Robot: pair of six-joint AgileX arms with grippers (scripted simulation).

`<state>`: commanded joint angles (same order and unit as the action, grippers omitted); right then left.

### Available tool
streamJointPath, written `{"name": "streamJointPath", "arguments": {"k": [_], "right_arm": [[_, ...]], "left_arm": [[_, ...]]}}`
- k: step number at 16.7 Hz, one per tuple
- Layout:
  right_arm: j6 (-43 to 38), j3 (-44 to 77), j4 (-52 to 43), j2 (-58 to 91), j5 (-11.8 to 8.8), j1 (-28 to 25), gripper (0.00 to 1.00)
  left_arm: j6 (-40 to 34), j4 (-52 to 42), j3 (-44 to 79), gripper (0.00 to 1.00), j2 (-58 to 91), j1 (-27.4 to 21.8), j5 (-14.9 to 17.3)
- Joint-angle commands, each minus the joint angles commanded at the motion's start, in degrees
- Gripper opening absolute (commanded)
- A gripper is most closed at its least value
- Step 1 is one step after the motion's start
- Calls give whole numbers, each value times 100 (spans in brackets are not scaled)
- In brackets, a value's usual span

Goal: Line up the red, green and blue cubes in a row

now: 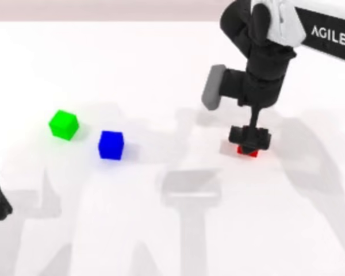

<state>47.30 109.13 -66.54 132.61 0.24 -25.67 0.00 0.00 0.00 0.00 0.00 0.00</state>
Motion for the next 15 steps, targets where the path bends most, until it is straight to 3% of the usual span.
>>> {"name": "streamJointPath", "arguments": {"k": [4,9,15], "right_arm": [[-14,-631,919,249,3,-9,100],[-14,-764,1076,310,3,-12,100],[-14,-764,1076,310,3,-12,55]], "left_arm": [[0,0,0,100,0,0,0],[0,0,0,100,0,0,0],[0,0,0,100,0,0,0]]}}
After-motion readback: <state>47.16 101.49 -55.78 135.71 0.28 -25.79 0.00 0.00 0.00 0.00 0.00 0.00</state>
